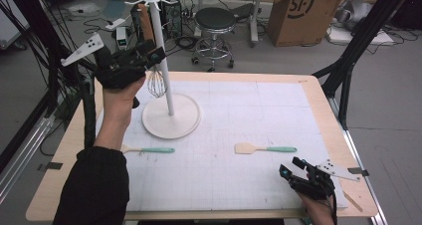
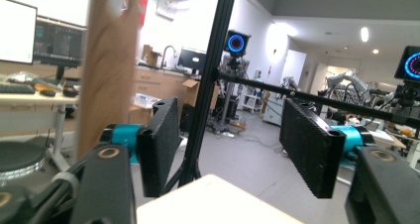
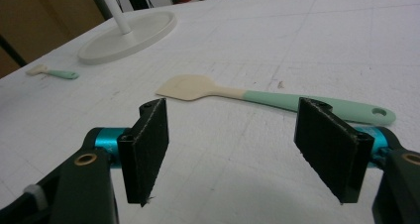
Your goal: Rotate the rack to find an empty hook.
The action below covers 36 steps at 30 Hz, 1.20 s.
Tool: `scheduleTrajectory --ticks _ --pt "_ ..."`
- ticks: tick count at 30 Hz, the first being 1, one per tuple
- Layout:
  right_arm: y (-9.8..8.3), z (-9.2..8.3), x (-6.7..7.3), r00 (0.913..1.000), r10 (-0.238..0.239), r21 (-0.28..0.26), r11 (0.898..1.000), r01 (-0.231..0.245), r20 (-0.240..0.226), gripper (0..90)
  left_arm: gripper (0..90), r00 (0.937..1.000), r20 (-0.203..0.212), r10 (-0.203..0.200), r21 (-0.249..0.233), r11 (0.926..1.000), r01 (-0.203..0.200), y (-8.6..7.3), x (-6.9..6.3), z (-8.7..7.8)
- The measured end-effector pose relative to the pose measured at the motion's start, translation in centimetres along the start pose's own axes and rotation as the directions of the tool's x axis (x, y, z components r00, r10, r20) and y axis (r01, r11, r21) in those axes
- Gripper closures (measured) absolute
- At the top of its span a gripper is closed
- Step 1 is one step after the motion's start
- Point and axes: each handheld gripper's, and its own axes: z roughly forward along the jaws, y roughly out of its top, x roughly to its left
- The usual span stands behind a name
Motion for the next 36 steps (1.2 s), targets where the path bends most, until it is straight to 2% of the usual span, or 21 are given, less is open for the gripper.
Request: scheduleTrajectory --ticks 4,6,9,11,14,15,17,22,28,36 --pt "0.0 -0.2 -0.1 1.0 0.006 -0.009 1.0 -0.006 0.002 28.9 36.9 0.9997 -0.018 -0.014 0.001 0.9999 0.014 1.3 -0.3 1.8" --pt "-0.1 -0.2 -0.1 1.0 0.009 -0.01 1.0 -0.009 0.002 28.9 38.8 0.9994 -0.017 -0.031 -0.001 0.9995 0.031 1.8 -0.1 2.5" --pt "-0.1 -0.3 -0.1 1.0 0.008 -0.011 1.0 -0.007 0.002 28.9 46.3 0.9992 -0.035 -0.02 -0.003 0.9998 0.02 2.2 0.0 3.3" --pt "-0.1 -0.4 -0.2 0.9999 0.013 -0.014 1.0 -0.013 0.0 28.8 53.7 0.9985 -0.053 -0.009 0.002 1.0 0.009 2.2 0.1 3.7" --pt "-0.2 -0.5 -0.2 0.9998 0.018 -0.014 1.0 -0.018 0.0 28.9 72.9 0.999 -0.043 0.013 -0.015 0.9998 -0.014 2.1 0.1 3.9" --pt "-0.2 -0.6 -0.2 0.9998 0.019 -0.012 1.0 -0.019 -0.001 28.9 82.0 0.999 -0.039 0.019 -0.016 0.9997 -0.02 2.1 0.2 4.0" --pt "-0.2 -0.6 -0.2 0.9999 0.016 -0.016 1.0 -0.016 -0.002 28.9 89.3 0.9989 -0.041 0.023 -0.019 0.9995 -0.023 2.2 0.3 4.2" --pt "-0.2 -0.6 -0.3 0.9998 0.02 -0.018 1.0 -0.02 0.0 28.8 89.9 0.9987 -0.049 0.008 -0.03 0.9995 -0.01 2.4 0.5 4.7" --pt "-0.2 -0.8 -0.3 0.9997 0.023 -0.019 1.0 -0.023 0.003 28.9 90.0 0.9972 -0.075 -0.003 -0.085 0.9963 -0.004 2.7 0.6 4.8" --pt "-0.2 -0.8 -0.4 0.9997 0.024 -0.018 1.0 -0.024 0.004 28.9 89.9 0.994 -0.106 0.024 -0.13 0.9908 -0.038 2.6 0.6 5.0"
